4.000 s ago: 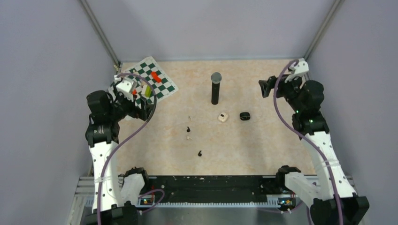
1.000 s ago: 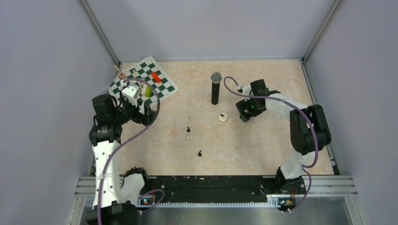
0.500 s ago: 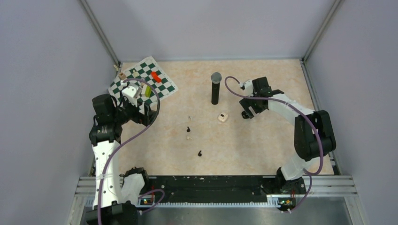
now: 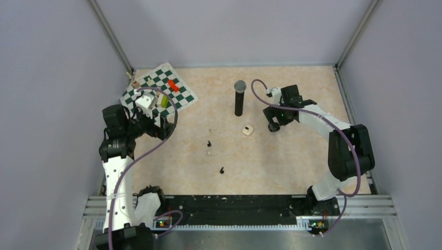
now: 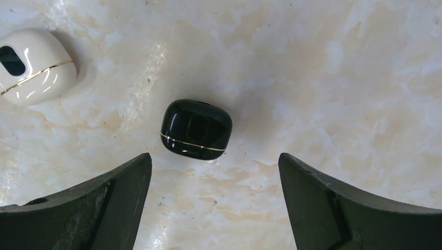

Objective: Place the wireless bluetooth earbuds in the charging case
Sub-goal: Pick up the charging case at the center of the board.

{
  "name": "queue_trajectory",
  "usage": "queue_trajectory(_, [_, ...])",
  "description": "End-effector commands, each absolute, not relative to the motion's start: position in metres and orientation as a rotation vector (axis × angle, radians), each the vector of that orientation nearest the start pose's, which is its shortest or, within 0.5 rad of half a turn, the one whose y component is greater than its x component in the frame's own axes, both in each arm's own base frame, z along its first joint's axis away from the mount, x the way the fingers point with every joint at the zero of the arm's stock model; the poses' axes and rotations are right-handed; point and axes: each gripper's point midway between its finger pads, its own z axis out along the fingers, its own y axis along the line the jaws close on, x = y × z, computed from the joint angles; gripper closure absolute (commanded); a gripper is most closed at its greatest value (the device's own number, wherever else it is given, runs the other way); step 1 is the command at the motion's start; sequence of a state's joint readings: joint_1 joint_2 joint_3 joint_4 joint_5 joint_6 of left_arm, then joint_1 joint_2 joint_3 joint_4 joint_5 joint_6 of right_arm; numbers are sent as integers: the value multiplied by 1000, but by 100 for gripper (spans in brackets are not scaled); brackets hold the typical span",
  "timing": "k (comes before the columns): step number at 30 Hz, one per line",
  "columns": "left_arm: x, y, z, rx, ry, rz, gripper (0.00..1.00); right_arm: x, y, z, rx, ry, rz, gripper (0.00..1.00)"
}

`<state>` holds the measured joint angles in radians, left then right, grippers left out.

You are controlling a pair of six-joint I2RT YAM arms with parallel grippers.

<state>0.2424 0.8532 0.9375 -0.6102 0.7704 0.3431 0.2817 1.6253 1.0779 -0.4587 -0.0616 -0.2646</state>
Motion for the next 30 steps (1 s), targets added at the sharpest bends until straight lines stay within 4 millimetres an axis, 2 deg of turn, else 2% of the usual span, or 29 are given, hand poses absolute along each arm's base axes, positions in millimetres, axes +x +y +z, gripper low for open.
queue_trajectory(1, [266,-51,259,566,1858,-421,1,371,114,70,-625,2464,116,9])
queue_trajectory(7, [266,-51,259,565,1859,-419,1,369,118,48,-624,2524,125,3])
queue_trajectory(12, [266,-51,258,565,1860,-421,1,370,113,38,-643,2545,54,2])
queue_trajectory(17, [266,-52,258,568,1859,-426,1,377,92,44,-646,2525,-115,2])
queue_trajectory(23, [266,-52,257,571,1862,-435,1,380,81,57,-664,2485,-200,2])
queue_trajectory(30, [266,-53,257,573,1859,-439,1,378,74,61,-708,2478,-234,2])
